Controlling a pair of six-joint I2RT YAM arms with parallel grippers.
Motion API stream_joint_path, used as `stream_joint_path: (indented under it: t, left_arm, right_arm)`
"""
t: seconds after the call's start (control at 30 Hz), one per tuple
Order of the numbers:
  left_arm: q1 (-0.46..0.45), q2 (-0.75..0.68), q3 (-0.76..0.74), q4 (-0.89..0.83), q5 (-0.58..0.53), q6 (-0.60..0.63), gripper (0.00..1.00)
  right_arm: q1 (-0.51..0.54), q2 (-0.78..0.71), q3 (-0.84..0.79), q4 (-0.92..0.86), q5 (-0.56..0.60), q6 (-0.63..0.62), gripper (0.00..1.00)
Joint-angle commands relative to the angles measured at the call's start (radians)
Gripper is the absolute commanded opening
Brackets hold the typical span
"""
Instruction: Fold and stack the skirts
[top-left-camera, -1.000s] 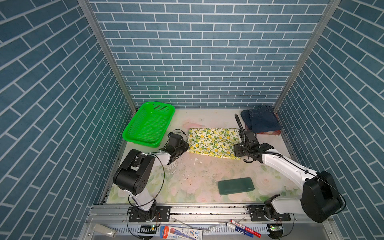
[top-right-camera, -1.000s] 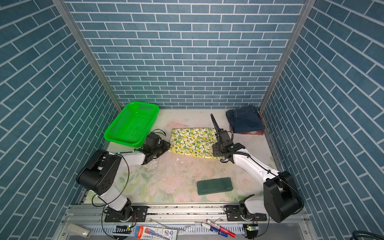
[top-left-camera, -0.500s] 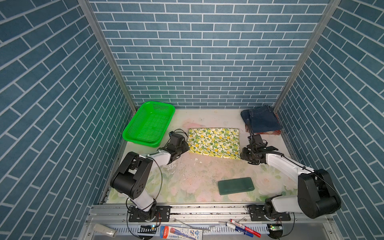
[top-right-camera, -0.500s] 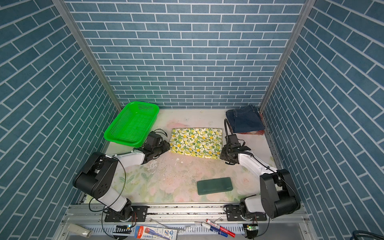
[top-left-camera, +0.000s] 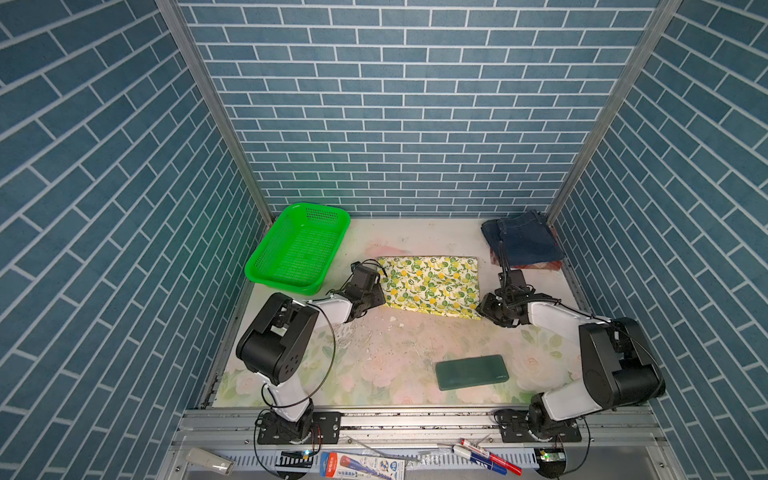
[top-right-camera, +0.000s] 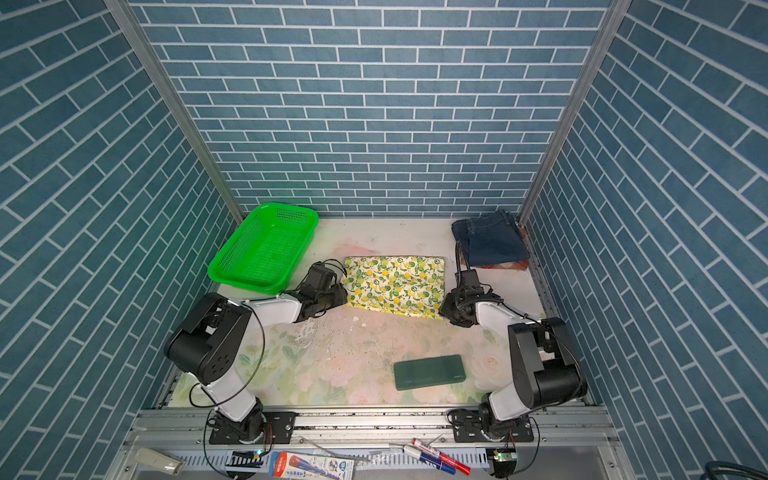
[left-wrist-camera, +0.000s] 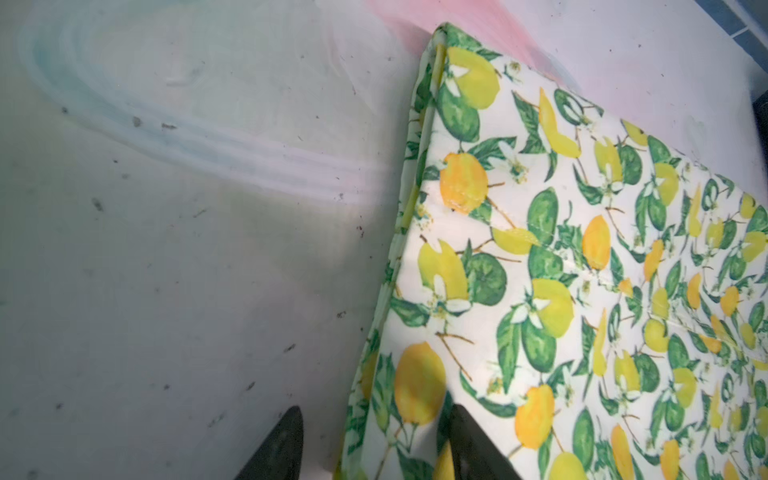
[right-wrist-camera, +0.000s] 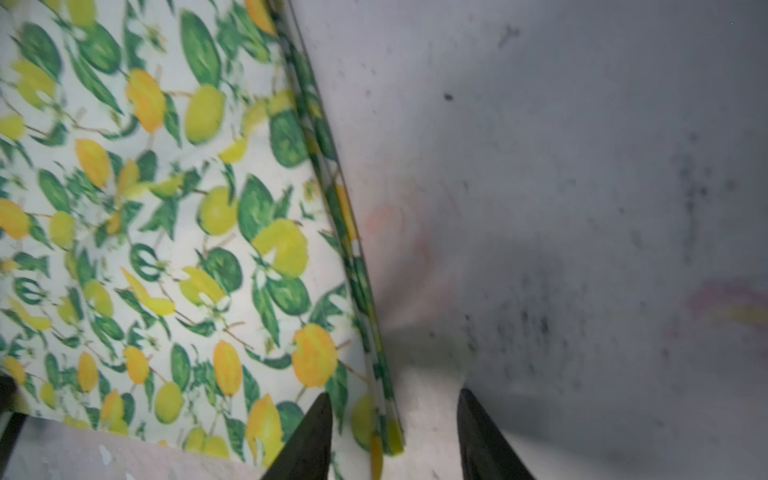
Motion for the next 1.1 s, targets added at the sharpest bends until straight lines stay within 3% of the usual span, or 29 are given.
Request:
stream_joint_path:
  t: [0.0,0.13,0.3,0.47,0.67,0.8,0.93,1.07]
  left_arm:
    - [-0.004,0.039,0.007,-0.046,-0.015,0.036,0.55]
    - [-0.004,0.055,0.010,-0.045,-0.012,0.049,0.47]
    - [-0.005,0.060,0.013,-0.046,-0.010,0.055,0.33]
    - [-0.005,0.027,0.001,-0.053,-0.052,0.079,0.33]
    - [-0.004,-0.067,0.027,-0.125,-0.143,0.139,0.54]
    - [0.006,-0.054,0.091,-0.170,-0.148,0.198,0.69]
    - [0.017,0.015,0.187,-0.215,-0.087,0.279,0.79]
    - [0.043,0.107,0.282,-0.234,0.073,0.332,0.81]
  right_arm:
    - [-0.014,0.068,-0.027,0.054,-0.026,0.050,0.46]
    - [-0.019,0.134,-0.018,0.109,-0.053,0.049,0.33]
    - [-0.021,0.191,-0.004,0.188,-0.103,0.030,0.01]
    - [-0.021,0.166,0.008,0.186,-0.067,-0.026,0.00]
    - [-0.022,0.084,0.009,0.110,0.004,-0.103,0.00]
    - [-0.022,0.063,0.007,0.076,0.032,-0.155,0.00]
    - [-0.023,0.075,0.008,0.067,0.033,-0.176,0.00]
    - [-0.023,0.075,0.003,0.063,0.030,-0.194,0.00]
